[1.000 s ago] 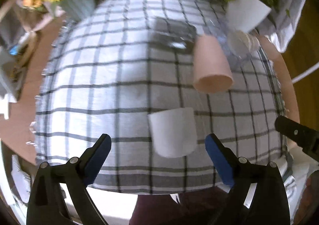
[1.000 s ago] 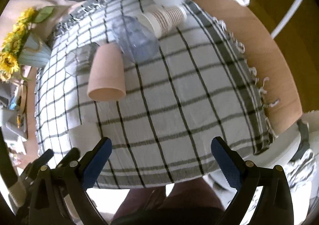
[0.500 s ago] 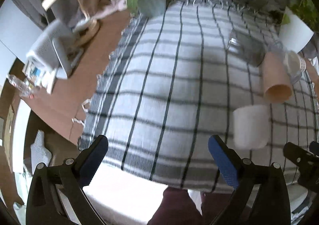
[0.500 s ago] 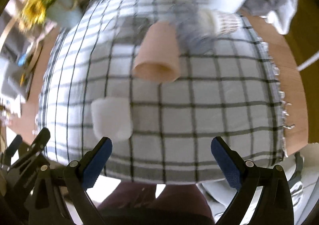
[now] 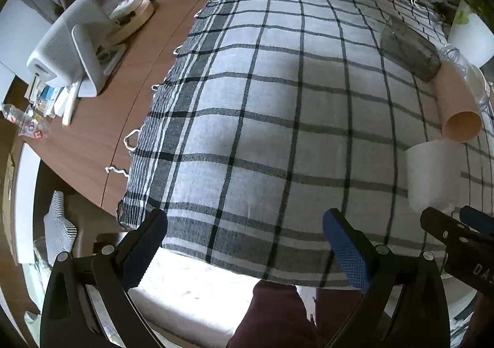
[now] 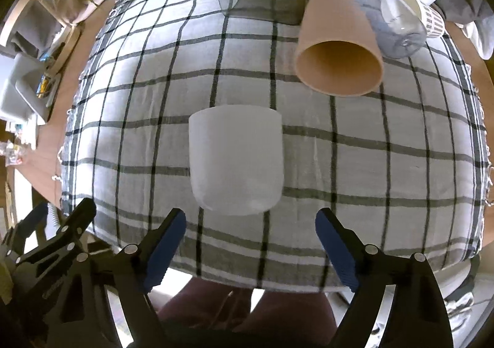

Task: Flip cup upside down
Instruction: 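Move the right gripper to the white cup and close on it, then lift and rotate the white cup rim-down with the right gripper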

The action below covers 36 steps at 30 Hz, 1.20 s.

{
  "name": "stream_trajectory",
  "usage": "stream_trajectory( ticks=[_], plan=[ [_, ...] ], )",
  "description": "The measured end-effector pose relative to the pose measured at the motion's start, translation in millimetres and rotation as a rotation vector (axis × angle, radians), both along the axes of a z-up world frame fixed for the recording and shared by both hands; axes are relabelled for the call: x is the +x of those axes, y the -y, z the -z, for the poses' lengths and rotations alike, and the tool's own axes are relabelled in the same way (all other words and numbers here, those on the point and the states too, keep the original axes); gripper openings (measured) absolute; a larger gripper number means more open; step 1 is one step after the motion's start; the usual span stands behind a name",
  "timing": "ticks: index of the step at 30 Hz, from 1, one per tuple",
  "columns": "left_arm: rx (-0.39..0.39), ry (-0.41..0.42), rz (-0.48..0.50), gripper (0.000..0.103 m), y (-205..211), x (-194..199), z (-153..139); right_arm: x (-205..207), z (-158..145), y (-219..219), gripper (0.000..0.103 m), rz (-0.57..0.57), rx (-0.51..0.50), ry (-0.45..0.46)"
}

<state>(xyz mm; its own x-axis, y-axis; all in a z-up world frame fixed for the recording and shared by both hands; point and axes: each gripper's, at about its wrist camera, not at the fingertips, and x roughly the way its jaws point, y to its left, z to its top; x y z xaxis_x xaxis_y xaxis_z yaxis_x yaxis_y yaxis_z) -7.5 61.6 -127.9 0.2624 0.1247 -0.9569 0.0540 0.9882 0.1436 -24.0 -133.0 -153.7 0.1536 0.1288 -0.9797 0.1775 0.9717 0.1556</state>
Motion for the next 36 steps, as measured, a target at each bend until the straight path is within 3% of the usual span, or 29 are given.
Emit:
stream_trajectory(
  ticks=[5, 12, 25, 36],
  plan=[
    [-0.004, -0.019, 0.032, 0.102, 0.6, 6.5, 9.1, 6.5, 5.1, -6.9, 0.083, 0.002, -0.03, 0.015],
    [-0.002, -0.023, 0.064, 0.102, 2.7, 12.3, 13.3, 12.6, 10.9, -11.4, 0.066, 0.008, -0.049, 0.017],
    [-0.049, -0.002, 0.089, 0.102, 6.0, 21.4, 8.2, 13.7, -8.3, -13.2, 0.065, 0.004, -0.073, 0.026],
    [-0.085, 0.015, 0.045, 0.102, -7.0, 30.7, 1.7, 33.6, -22.0, -16.7, 0.064, -0.018, -0.054, 0.007]
  ],
)
